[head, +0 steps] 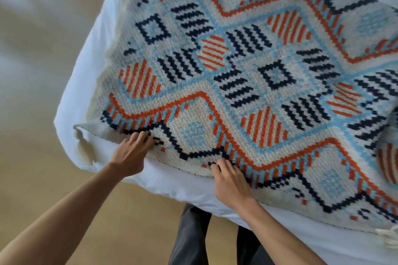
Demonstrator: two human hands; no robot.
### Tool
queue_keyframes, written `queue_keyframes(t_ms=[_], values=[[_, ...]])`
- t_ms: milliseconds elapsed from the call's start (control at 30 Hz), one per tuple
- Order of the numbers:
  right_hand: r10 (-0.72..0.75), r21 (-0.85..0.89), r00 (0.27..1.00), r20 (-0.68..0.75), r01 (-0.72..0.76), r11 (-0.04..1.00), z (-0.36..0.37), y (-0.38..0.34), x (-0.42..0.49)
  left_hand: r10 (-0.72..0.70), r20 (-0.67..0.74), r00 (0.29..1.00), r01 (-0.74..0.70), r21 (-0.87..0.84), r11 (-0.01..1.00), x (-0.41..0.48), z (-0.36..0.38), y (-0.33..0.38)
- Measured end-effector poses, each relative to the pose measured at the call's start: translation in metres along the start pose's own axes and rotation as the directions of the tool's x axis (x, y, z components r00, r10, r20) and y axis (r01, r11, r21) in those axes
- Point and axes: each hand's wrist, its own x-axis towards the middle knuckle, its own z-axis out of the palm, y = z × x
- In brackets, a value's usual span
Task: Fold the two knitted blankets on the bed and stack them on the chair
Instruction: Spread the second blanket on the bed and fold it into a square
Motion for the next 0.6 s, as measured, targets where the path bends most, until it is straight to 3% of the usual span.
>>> queue_keyframes(t_ms=[67, 200, 267, 433, 600], values=[[0.01, 0.026, 0.998, 0.058, -0.011, 1.0, -0.003, 0.003, 0.0, -0.046, 0.047, 0.998, 0.048, -0.031, 0.998, 0.001, -0.006, 0.001], [0.07, 0.053, 0.994, -0.081, -0.066, 0.996, -0.027, 0.031, -0.008, -0.238, 0.309, 0.921, 0.239, 0.035, 0.97, 0.025, -0.028, 0.027], [0.147, 0.065, 0.979, -0.145, -0.138, 0.988, -0.041, 0.06, -0.014, -0.256, 0.374, 0.891, 0.266, 0.025, 0.964, 0.048, -0.044, 0.054], [0.352, 0.062, 0.901, -0.253, -0.348, 0.935, -0.072, 0.15, -0.05, -0.034, 0.221, 0.975, 0.071, -0.159, 0.985, 0.108, -0.094, 0.157], [0.438, 0.098, 0.833, -0.338, -0.432, 0.897, -0.082, 0.223, -0.099, 0.097, 0.072, 0.993, -0.078, -0.226, 0.971, 0.148, -0.136, 0.283]])
